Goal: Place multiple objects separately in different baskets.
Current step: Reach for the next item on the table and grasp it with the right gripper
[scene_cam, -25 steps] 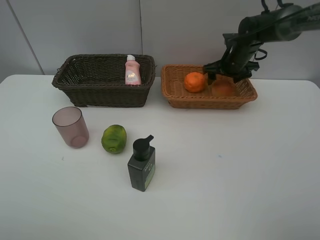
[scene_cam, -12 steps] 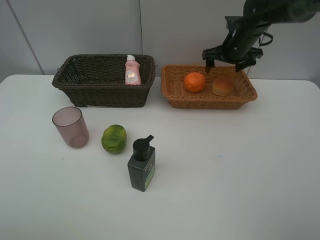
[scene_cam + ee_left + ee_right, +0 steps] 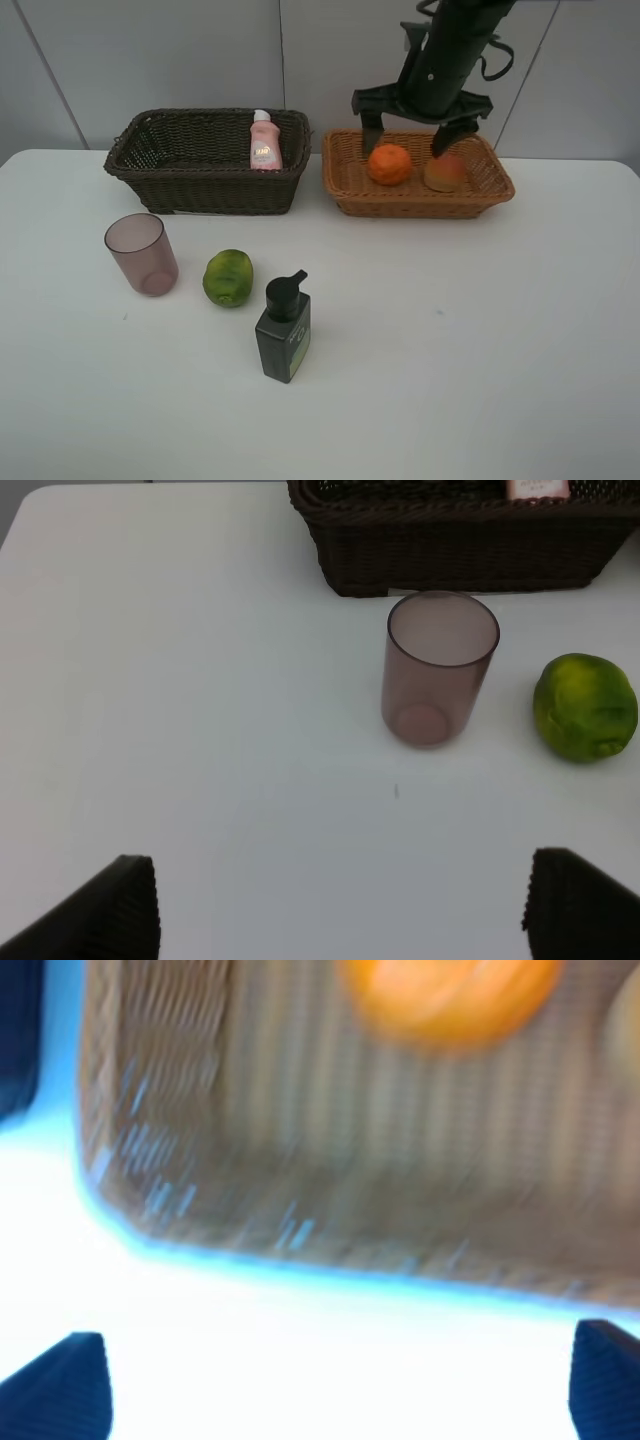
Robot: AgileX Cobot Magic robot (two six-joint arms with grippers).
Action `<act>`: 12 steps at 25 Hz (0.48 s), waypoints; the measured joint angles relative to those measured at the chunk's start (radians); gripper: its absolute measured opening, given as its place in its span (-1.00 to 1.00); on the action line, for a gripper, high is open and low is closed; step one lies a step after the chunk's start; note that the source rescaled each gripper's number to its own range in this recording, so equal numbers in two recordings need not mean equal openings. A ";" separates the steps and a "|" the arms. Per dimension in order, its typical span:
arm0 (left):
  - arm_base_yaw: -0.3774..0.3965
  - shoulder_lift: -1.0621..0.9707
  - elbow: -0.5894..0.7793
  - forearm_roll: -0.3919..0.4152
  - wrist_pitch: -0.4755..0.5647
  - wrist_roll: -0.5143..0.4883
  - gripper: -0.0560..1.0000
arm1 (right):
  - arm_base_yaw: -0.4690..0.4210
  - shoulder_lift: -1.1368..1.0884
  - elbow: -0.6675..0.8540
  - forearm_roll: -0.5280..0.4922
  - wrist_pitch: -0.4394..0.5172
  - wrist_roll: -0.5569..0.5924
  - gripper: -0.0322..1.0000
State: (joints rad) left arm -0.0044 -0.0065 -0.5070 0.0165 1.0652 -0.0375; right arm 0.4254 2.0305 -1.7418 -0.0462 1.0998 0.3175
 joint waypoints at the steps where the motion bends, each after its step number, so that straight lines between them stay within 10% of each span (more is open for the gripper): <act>1: 0.000 0.000 0.000 0.000 0.000 0.000 0.90 | 0.012 0.000 0.000 0.014 0.036 0.001 0.97; 12: 0.000 0.000 0.000 0.000 0.000 0.000 0.90 | 0.209 -0.157 0.164 -0.051 0.083 0.260 0.97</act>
State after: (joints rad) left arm -0.0044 -0.0065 -0.5070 0.0165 1.0652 -0.0375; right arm 0.6348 1.8739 -1.5778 -0.0971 1.1827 0.5778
